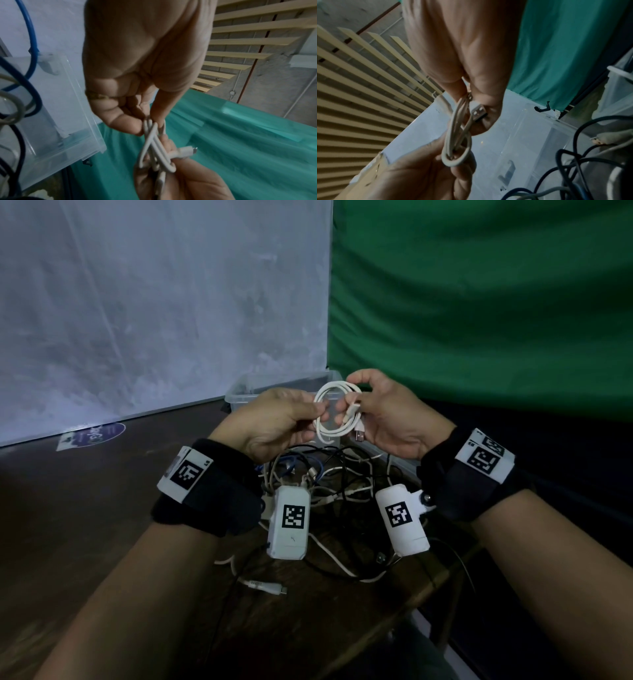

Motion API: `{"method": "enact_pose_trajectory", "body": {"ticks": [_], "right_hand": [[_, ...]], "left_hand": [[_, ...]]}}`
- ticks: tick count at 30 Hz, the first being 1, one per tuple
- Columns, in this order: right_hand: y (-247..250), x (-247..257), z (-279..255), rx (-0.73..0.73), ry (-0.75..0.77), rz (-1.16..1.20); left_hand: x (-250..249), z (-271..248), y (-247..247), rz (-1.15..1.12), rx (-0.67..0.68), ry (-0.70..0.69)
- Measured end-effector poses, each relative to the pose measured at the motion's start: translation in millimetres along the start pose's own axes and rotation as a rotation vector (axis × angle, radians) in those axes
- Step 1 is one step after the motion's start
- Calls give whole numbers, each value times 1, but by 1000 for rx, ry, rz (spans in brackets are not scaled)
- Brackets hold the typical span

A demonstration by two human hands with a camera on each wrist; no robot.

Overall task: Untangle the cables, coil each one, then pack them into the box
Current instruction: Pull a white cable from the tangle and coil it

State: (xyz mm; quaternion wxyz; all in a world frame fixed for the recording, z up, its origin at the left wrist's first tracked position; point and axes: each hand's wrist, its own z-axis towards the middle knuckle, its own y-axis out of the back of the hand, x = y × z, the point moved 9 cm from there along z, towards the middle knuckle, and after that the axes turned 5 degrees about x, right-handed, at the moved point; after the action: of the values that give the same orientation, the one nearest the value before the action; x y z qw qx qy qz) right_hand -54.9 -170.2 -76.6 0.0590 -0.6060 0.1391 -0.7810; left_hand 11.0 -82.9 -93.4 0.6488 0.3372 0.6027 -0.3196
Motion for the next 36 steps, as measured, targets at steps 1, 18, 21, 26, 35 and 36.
{"method": "enact_pose_trajectory", "body": {"ticks": [1, 18, 21, 26, 35, 36], "right_hand": [[0, 2, 0, 10, 5, 15], [-7, -9, 4, 171, 44, -502], [-4, -5, 5, 138, 89, -594], [0, 11, 3, 57, 189, -740], [7, 19, 7, 13, 234, -567], [5, 18, 6, 29, 233, -558]], "left_hand": [[1, 1, 1, -18, -10, -3], [0, -4, 0, -100, 32, 38], [3, -1, 5, 27, -43, 40], [9, 5, 16, 140, -78, 40], [3, 9, 24, 337, -174, -73], [3, 9, 27, 351, -207, -81]]}}
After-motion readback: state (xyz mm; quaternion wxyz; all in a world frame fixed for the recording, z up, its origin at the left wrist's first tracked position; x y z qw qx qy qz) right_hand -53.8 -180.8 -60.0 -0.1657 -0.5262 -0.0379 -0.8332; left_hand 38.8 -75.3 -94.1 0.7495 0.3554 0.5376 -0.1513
